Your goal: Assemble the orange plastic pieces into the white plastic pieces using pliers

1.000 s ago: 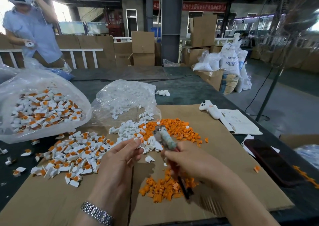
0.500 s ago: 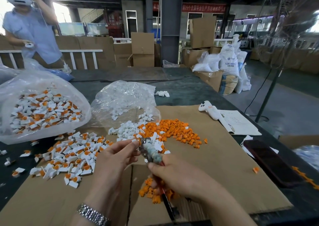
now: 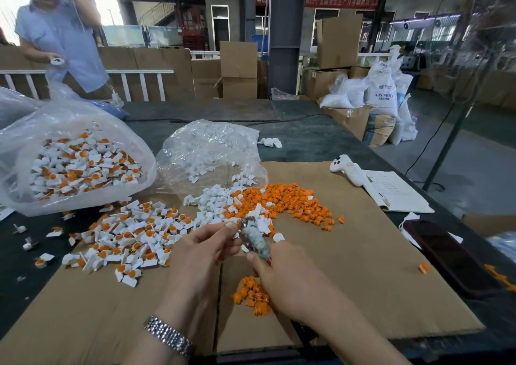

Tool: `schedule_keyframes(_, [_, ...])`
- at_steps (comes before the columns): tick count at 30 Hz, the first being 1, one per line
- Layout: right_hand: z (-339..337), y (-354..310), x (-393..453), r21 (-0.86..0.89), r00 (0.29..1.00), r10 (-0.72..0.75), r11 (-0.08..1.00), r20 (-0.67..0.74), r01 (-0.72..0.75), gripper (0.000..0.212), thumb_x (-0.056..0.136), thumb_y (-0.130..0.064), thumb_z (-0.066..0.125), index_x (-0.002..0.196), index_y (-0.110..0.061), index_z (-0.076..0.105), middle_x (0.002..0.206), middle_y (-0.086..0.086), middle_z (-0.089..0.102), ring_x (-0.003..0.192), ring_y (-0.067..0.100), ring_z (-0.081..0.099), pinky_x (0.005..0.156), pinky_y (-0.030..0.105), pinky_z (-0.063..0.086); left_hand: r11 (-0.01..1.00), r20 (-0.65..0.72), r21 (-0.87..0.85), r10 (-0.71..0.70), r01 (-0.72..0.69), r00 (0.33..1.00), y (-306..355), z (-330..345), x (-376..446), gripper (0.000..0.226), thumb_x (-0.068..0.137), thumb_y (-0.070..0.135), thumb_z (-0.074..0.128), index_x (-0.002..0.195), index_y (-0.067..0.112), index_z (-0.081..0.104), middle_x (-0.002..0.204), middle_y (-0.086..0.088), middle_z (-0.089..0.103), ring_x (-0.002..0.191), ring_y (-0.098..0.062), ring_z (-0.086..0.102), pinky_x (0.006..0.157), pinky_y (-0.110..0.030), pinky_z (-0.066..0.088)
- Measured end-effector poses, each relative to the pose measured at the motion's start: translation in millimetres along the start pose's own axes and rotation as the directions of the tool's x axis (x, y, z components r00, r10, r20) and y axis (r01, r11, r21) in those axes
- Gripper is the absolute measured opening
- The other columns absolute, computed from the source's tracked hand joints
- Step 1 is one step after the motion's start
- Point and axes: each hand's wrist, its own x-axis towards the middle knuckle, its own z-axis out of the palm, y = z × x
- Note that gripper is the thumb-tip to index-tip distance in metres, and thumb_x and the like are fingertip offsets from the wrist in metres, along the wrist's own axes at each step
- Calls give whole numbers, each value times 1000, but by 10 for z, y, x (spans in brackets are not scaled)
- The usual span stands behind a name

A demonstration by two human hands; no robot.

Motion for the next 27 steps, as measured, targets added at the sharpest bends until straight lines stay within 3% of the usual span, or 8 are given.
schedule_keyframes(4, [-200,64,0,295,968,37,949,246,-111,43,103,-48,46,98,-8,59,74,3,65,61,16,65,68,36,60,998,3,-54,-28,28,1000,28,-2,-19,19,69,22,83,84,12,84,90,-17,79,76,-20,76,64,-21,59])
schedule_keyframes(6, [-309,137,15,261,961,61,956,269,-133,45,100,-54,47,101,-11,61,79,3,68,65,13,64,68,31,58,999,-9,-39,-29,29,1000,45,-23,-25,17,72,25,82,87,16,84,90,-16,79,78,-21,77,67,-22,60])
schedule_keyframes(10, [-420,384,242,-83,994,108,990,-34,-111,42,97,-64,43,92,-23,54,86,-4,60,65,8,55,61,23,45,997,-27,74,11,-9,1000,61,-89,-50,14,79,32,82,90,25,84,89,-10,80,85,-21,79,72,-23,62])
schedule_keyframes(16, [-305,835,511,-559,952,147,781,-270,-279,55,96,-65,40,121,-17,52,129,9,50,118,28,50,97,43,45,987,-239,162,57,-18,969,24,-237,20,8,87,14,79,88,22,83,85,-5,79,75,-18,77,56,-20,58])
schedule_keyframes(19, [-207,961,525,-616,939,140,723,-314,-313,62,95,-70,35,125,-18,51,132,9,45,123,28,44,97,43,42,993,-383,106,86,-49,920,37,-369,140,19,96,7,69,111,18,73,92,-10,76,71,-16,75,53,-23,58])
schedule_keyframes(22, [-164,1007,531,-646,930,117,689,-348,-328,68,93,-74,24,123,-19,52,125,6,44,117,25,42,91,41,40,905,-358,410,272,-111,893,-54,-460,166,30,100,17,66,128,25,63,102,-3,69,72,-16,70,55,-26,55])
schedule_keyframes(25, [-189,1050,543,-567,931,157,755,-329,-328,73,91,-77,18,124,-22,53,129,5,43,122,25,39,95,44,37,760,-185,616,396,-208,899,-215,-506,73,15,98,22,66,112,29,67,87,7,68,70,-10,66,53,-16,48])
schedule_keyframes(27, [-272,1027,537,-465,924,164,825,-346,-321,69,91,-77,21,121,-24,55,128,4,46,122,24,40,97,45,35,684,-85,697,376,-214,923,-276,-506,-7,11,97,25,67,100,35,70,88,14,70,82,-3,66,64,-19,46])
